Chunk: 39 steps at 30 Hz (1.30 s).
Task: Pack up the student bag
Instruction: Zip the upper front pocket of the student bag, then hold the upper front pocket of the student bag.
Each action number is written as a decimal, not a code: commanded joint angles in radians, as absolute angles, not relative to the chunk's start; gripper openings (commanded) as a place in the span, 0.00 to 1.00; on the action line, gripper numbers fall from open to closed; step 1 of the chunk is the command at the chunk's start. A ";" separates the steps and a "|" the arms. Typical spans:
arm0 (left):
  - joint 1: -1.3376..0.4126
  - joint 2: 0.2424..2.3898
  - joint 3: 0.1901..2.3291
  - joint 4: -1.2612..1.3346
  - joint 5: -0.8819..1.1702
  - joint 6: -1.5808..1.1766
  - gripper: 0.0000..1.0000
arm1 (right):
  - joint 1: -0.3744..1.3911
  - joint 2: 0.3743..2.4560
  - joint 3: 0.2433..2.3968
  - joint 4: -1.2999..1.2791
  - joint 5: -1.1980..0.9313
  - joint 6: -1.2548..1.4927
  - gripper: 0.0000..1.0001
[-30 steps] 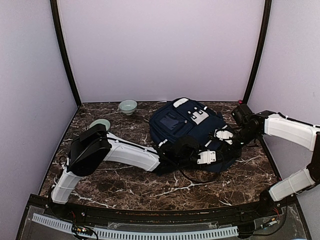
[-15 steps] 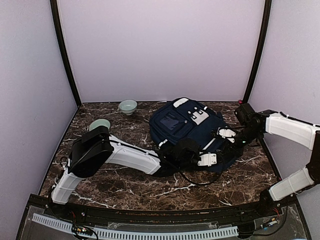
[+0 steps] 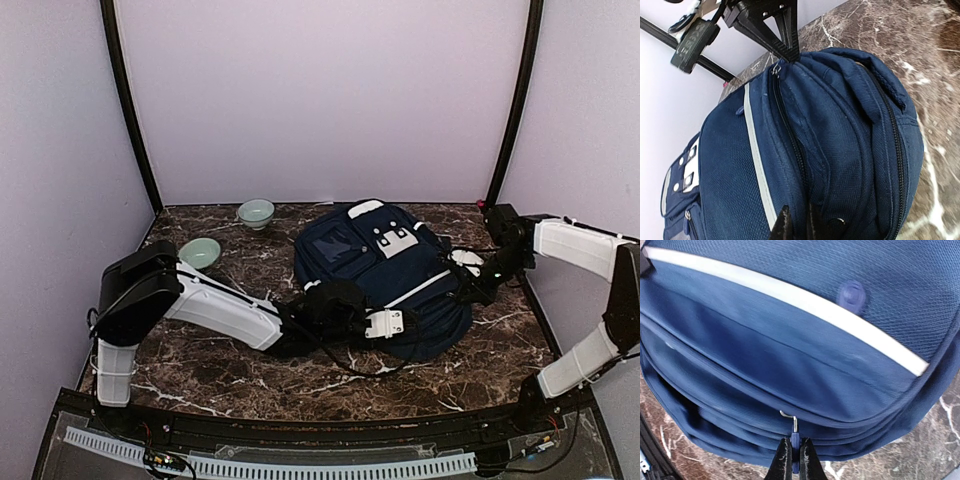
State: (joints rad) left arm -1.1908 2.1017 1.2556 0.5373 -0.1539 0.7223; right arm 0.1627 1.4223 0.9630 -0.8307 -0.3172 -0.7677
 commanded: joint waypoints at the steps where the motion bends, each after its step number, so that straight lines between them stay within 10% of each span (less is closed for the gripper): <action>1: -1.196 1.955 1.120 0.392 -0.153 0.607 0.00 | 0.141 1.434 1.018 -0.831 -0.341 -0.773 0.00; 9: -1.193 1.746 0.844 0.207 -0.302 0.459 0.03 | 0.394 1.391 1.014 -0.848 -0.456 -0.682 0.00; 15: -1.200 1.569 0.776 0.013 -0.244 0.327 0.46 | 0.565 1.447 1.071 -0.812 -0.517 -0.598 0.00; 17: -1.217 1.511 0.786 0.006 -0.174 0.301 0.77 | 0.577 1.466 1.073 -0.796 -0.515 -0.593 0.00; 39: -1.235 1.840 1.131 0.292 -0.206 0.251 0.43 | 0.581 1.435 1.042 -0.776 -0.501 -0.571 0.00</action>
State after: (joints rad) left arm -1.2343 1.8263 1.0809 0.2428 -0.1928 0.2539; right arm 0.5743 1.4628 1.0409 -0.8604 -0.4793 -0.5808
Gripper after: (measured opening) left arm 0.469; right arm 0.028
